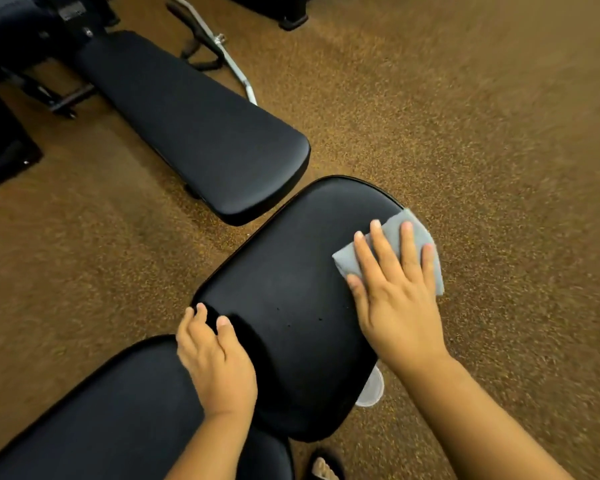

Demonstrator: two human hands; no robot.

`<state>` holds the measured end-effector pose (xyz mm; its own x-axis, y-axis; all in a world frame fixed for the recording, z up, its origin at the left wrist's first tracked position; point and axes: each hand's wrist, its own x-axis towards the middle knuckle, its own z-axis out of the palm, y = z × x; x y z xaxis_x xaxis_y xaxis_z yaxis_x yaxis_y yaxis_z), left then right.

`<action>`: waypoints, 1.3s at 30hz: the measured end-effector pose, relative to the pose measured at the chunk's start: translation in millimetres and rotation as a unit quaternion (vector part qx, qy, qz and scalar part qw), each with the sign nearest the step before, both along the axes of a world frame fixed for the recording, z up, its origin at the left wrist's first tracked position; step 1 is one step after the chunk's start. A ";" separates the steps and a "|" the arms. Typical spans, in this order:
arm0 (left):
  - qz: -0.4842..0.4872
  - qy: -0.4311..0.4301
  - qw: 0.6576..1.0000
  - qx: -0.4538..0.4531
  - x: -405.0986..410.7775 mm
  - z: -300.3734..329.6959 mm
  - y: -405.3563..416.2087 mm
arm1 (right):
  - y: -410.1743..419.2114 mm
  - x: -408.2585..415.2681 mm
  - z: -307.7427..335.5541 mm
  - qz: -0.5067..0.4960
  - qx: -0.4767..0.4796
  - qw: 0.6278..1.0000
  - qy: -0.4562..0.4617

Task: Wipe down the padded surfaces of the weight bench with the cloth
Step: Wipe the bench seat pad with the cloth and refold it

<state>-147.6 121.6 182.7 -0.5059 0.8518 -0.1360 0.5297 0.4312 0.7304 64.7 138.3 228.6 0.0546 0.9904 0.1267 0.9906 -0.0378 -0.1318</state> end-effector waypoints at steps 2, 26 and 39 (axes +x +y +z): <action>0.062 -0.015 0.998 0.021 4.1 -2.9 9.5 | 26.7 4.3 7.5 -0.005 -0.009 1.000 -0.023; 0.063 0.119 0.991 0.018 14.8 -17.2 13.9 | 26.8 -51.5 -4.3 0.218 -0.029 0.974 -0.048; -0.018 0.108 0.994 -0.004 7.8 -20.3 12.2 | 73.7 -59.4 4.9 0.068 0.001 0.997 -0.046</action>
<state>-139.8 133.8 162.4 -0.4940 0.8688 -0.0350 0.6887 0.4155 0.5942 5.3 212.0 233.5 -0.0930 0.9877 0.1260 0.9943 0.0987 -0.0396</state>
